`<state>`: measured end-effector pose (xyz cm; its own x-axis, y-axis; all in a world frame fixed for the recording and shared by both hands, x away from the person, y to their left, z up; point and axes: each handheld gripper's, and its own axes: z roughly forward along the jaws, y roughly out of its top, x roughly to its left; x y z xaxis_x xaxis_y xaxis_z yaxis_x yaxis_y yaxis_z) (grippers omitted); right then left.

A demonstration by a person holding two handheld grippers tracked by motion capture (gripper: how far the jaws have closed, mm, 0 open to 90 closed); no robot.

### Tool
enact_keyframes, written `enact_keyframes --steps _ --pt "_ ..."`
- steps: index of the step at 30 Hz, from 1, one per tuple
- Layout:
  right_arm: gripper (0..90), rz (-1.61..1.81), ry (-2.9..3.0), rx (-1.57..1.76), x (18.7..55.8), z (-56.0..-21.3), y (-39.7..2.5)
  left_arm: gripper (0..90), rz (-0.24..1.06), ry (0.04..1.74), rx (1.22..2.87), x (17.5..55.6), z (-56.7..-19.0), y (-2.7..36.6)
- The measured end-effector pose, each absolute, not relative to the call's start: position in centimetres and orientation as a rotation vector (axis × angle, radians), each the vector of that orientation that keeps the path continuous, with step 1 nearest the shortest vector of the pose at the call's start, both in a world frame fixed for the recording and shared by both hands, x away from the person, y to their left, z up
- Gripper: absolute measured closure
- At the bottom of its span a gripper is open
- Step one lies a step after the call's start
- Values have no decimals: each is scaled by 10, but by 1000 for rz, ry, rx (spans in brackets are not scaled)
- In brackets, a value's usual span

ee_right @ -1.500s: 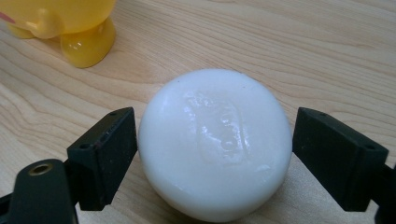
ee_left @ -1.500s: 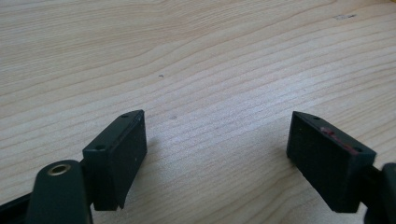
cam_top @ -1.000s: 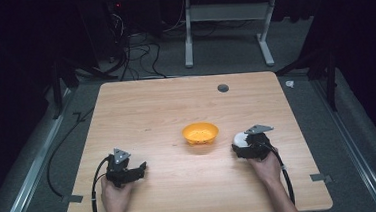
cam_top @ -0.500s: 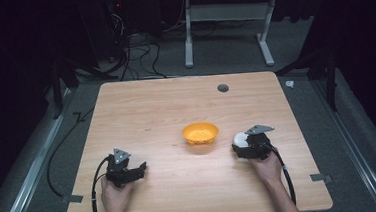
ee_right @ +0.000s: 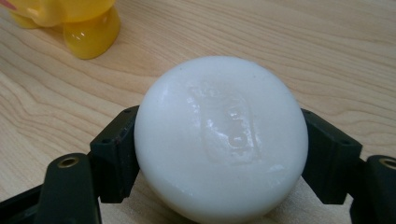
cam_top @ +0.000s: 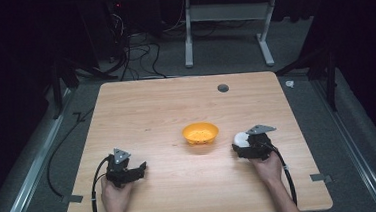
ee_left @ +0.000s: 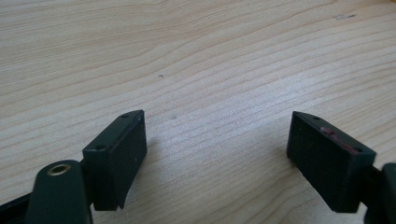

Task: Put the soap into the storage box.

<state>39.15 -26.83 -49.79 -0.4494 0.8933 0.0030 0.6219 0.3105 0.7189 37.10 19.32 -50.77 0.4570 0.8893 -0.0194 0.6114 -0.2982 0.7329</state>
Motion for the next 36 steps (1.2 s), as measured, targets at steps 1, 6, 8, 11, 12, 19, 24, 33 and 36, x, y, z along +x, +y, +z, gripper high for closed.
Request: enact_keyframes --steps 1,6,8,11,12,19,24,33,36 --pt "253 942 2178 1350 391 -496 -269 207 521 1248 2025 371 -508 193" --pt "253 958 2174 1345 389 -492 -271 207 521 1248 2025 371 -508 193" --pt "253 962 2174 1348 388 -491 -271 207 521 1248 2025 371 -508 193" --pt "253 977 2184 1345 386 -488 -271 207 521 1248 2025 371 -508 193" --pt "253 977 2184 1345 386 -488 -271 207 521 1248 2025 371 -508 193" --pt "253 994 2187 1313 381 -476 -272 207 521 1248 2025 371 -508 193" --pt "252 1003 2193 1302 379 -467 -269 207 521 1248 2026 371 -508 193" --pt "252 1030 2208 1291 379 -461 -265 207 521 1248 2025 371 -508 193" --pt "252 1042 2210 1278 379 -458 -263 207 521 1248 2026 371 -508 193"
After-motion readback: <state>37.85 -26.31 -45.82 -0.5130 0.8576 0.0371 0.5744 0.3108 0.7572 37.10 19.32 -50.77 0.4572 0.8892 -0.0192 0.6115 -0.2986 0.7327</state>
